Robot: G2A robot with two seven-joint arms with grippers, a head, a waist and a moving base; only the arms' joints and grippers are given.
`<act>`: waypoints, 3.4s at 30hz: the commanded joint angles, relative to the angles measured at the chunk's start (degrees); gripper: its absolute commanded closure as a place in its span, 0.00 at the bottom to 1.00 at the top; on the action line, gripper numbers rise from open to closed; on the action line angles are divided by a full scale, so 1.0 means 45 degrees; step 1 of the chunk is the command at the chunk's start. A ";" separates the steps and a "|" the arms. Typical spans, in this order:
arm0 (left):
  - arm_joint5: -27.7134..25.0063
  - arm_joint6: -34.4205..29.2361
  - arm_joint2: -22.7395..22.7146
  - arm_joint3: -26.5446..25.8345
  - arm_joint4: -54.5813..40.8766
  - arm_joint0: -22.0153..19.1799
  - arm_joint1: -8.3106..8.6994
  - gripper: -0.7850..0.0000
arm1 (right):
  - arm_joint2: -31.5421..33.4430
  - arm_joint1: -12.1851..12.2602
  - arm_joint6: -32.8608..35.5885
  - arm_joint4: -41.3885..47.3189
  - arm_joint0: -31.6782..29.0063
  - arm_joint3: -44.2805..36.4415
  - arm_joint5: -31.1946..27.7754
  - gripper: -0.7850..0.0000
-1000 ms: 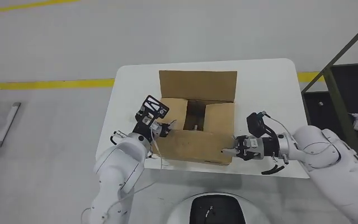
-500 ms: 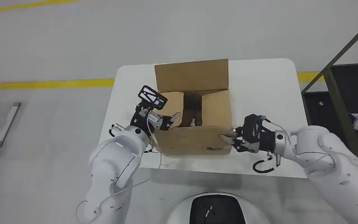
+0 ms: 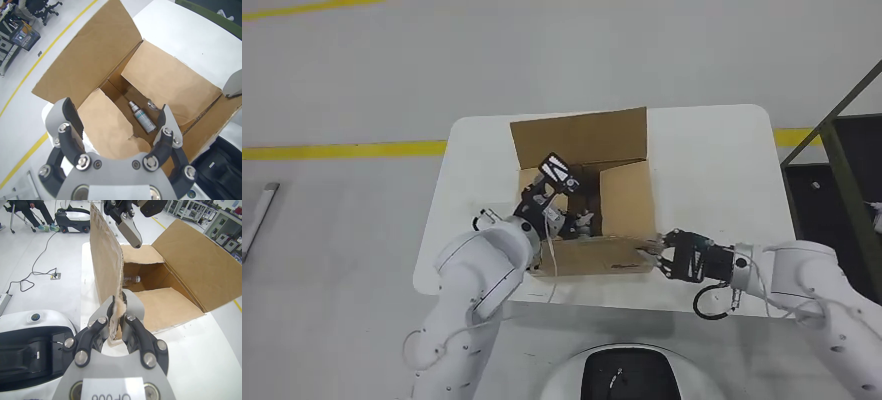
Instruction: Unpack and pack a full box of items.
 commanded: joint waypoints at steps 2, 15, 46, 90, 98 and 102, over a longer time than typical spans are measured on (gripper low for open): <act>-0.0129 -0.0240 0.0185 0.0106 -0.0126 -0.0078 0.0006 0.00 | 0.0218 0.0033 -0.0458 0.0200 -0.0201 0.0048 -0.0167 0.55; -0.0819 -0.1157 0.0613 -0.0416 -0.1035 0.0086 0.0115 0.00 | 0.2550 0.0264 -0.1171 0.5828 -0.1203 0.0826 -0.0279 0.80; -0.1106 -0.2833 -0.0306 -0.2245 -0.2688 0.0783 0.0693 0.00 | -0.0198 0.0800 0.7706 1.1723 0.0590 0.1485 -0.1830 1.00; 0.0965 0.2791 0.3337 0.8885 -0.0913 -0.5913 -0.0488 0.00 | 0.1478 0.1042 0.3886 0.8953 -0.0719 0.1451 -0.0546 1.00; 0.1023 0.3104 0.3953 1.0214 -0.1099 -0.6421 -0.0808 0.00 | 0.1609 0.1097 0.3835 0.8993 -0.0838 0.1451 -0.0513 1.00; 0.1056 0.3183 0.4051 1.0397 -0.1073 -0.6529 -0.0890 0.00 | 0.1691 0.1124 0.3799 0.9000 -0.0869 0.1456 -0.0502 1.00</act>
